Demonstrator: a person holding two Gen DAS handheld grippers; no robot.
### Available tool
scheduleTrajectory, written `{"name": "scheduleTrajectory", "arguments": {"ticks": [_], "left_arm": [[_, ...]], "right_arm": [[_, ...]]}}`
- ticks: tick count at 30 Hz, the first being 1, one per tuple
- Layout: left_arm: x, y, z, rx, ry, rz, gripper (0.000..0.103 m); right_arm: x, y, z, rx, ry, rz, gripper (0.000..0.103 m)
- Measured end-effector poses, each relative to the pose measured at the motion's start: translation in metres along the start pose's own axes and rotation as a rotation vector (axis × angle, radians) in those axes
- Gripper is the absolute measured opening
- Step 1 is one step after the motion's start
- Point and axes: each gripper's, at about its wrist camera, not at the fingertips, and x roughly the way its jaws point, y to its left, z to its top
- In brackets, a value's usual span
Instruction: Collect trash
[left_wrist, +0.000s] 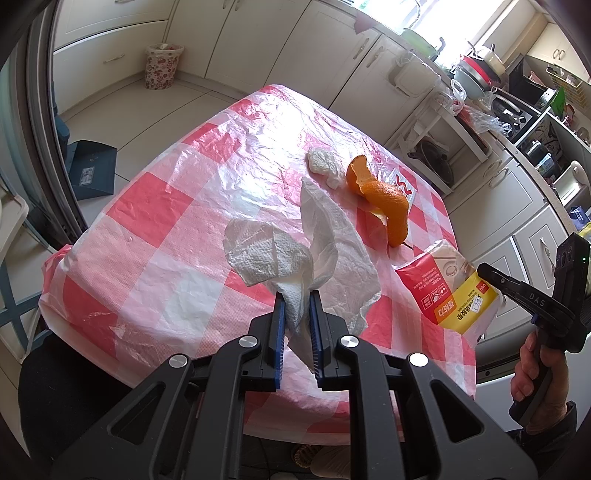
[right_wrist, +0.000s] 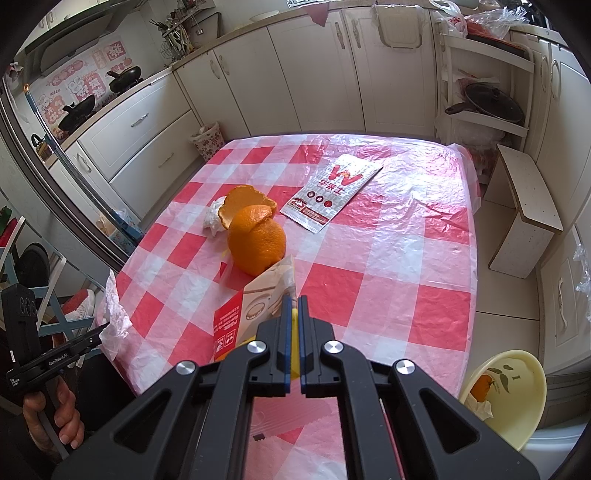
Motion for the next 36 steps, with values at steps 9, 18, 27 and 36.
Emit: {"name": "scheduleTrajectory", "arguments": {"ticks": [9,18,27,36], "left_arm": [[-0.0001,-0.0001,0.0000,0.000,-0.001,0.000,0.012],[-0.0003,-0.0001,0.0000,-0.001,-0.001,-0.001,0.012],[-0.0011,0.0002,0.0005,-0.001,-0.002,-0.002,0.012],[-0.0045,-0.0014,0.0024,-0.002,-0.007,-0.004,0.012]], "right_arm": [[0.0002,-0.0004,-0.0004,0.001,-0.001,0.000,0.004],[0.0001,0.0001,-0.0002,0.000,0.000,0.001,0.004],[-0.0006,0.0012,0.0009,0.000,-0.002,0.002,0.004],[-0.0039,0.0002,0.0022,0.001,-0.008,0.011,0.004]]}}
